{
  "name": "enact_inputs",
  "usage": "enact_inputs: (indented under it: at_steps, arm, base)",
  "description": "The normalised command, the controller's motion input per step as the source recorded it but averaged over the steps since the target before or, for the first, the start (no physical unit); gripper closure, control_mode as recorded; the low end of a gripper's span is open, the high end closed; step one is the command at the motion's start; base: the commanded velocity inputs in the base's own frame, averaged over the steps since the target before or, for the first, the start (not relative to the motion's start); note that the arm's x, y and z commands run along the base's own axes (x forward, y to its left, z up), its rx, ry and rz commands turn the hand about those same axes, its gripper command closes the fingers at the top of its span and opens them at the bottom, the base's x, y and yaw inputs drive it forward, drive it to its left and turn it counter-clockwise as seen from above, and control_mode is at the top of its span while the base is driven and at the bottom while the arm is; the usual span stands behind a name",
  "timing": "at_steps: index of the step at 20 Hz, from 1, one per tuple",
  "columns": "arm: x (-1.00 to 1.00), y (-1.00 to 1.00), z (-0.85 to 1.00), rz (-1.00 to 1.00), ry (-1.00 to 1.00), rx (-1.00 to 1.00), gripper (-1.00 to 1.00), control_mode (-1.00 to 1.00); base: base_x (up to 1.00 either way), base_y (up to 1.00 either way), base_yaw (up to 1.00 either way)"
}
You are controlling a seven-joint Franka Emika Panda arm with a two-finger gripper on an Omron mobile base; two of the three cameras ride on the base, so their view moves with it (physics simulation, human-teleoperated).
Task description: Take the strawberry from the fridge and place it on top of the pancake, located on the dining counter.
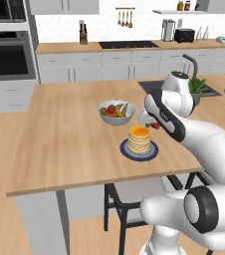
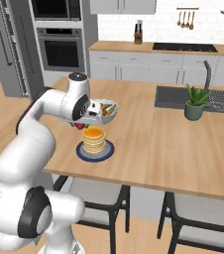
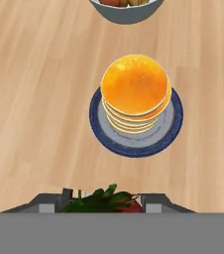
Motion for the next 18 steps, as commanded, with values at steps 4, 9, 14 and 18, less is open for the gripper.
enact_inputs:
  at_steps: [4, 9, 14, 18]
  arm:
    - [0.59, 0.23, -0.25, 0.01, 0.1, -0.01, 1.0, -1.0]
    - [0.28, -0.08, -0.25, 0.0, 0.05, -0.01, 1.0, -1.0]
    - [0.19, -0.04, -0.35, 0.0, 0.06, 0.0, 1.0, -1.0]
    - [0.26, -0.01, -0.3, 0.0, 0.03, 0.0, 1.0, -1.0]
  base:
    - [0.0, 0.0, 0.0]
    - [0.0, 0.0, 0.0]
    - [0.0, 0.0, 0.0]
    - [0.0, 0.0, 0.0]
